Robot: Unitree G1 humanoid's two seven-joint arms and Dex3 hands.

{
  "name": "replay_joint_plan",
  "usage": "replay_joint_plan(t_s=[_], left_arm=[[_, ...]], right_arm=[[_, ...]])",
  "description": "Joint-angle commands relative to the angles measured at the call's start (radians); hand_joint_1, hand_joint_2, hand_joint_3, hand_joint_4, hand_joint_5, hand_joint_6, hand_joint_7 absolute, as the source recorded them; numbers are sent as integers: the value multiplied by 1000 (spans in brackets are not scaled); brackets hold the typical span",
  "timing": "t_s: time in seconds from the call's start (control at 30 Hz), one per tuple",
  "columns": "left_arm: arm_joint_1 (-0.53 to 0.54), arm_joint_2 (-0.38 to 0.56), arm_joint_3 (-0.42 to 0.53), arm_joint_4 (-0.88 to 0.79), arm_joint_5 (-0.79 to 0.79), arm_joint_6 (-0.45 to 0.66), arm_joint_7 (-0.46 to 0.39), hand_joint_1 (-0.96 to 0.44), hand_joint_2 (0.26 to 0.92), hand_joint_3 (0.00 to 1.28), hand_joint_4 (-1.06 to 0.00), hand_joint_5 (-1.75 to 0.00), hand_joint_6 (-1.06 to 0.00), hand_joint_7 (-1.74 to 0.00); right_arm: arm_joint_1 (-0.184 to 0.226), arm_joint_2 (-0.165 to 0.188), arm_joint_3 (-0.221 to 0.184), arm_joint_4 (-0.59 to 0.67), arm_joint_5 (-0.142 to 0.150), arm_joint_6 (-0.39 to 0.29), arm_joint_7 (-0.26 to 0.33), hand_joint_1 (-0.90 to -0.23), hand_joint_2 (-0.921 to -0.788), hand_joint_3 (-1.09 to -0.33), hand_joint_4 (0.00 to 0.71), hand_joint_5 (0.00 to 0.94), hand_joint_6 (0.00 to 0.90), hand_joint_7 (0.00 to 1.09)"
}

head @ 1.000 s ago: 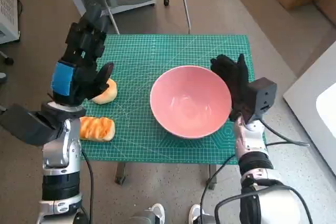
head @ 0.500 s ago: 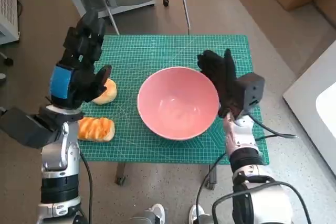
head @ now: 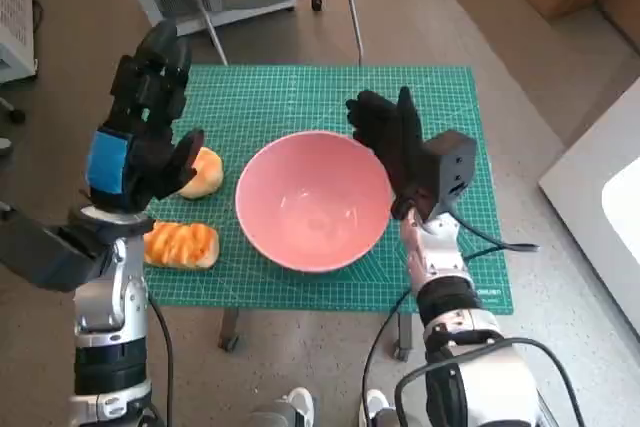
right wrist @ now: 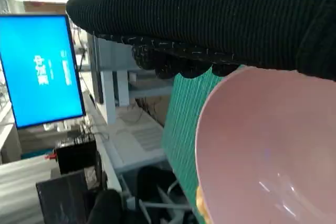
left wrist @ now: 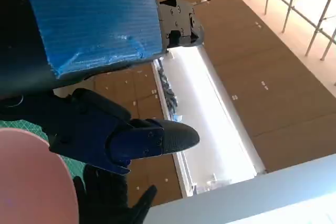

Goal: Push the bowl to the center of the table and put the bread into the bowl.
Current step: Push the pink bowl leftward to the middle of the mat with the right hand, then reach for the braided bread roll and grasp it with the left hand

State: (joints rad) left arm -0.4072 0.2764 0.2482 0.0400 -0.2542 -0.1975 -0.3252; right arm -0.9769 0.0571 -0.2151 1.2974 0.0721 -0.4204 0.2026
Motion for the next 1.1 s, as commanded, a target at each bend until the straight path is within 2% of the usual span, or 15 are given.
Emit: replay_joint_plan(t_s=[0.03,0.3,0.57,0.67,0.8,1.0,1.1], left_arm=[[18,14,10,-20,-3,-4,6,-678,921,409,-54,-27,1,-390],[35,18,22,-32,-6,-4,7,-694,921,406,-55,-24,1,-394],[57,25,38,-56,-4,-5,14,-697,921,402,-57,-22,1,-371],[63,30,44,-66,-1,-6,19,-698,921,401,-59,-22,1,-371],[71,43,53,-83,-3,-6,18,-699,921,400,-61,-21,1,-365],[91,70,73,-135,-11,5,17,-695,921,403,-62,-18,1,-369],[105,84,82,-157,-8,6,14,-695,921,404,-63,-16,1,-392]], right_arm=[[-7,1,-5,16,1,25,21,-546,-921,-734,230,6,317,11],[-25,-36,-24,-5,16,-2,59,-529,-921,-736,233,6,322,15],[-38,-82,-32,-61,26,-116,93,-533,-921,-735,236,6,317,14],[-48,-117,-45,-95,50,-185,143,-559,-921,-706,246,9,325,19],[-57,-144,-60,-152,91,-261,203,-569,-921,-682,259,14,333,24],[-41,-168,-69,-246,156,-335,302,-589,-921,-632,269,13,340,28],[-33,-180,-68,-272,177,-356,333,-592,-921,-620,269,11,347,32]])
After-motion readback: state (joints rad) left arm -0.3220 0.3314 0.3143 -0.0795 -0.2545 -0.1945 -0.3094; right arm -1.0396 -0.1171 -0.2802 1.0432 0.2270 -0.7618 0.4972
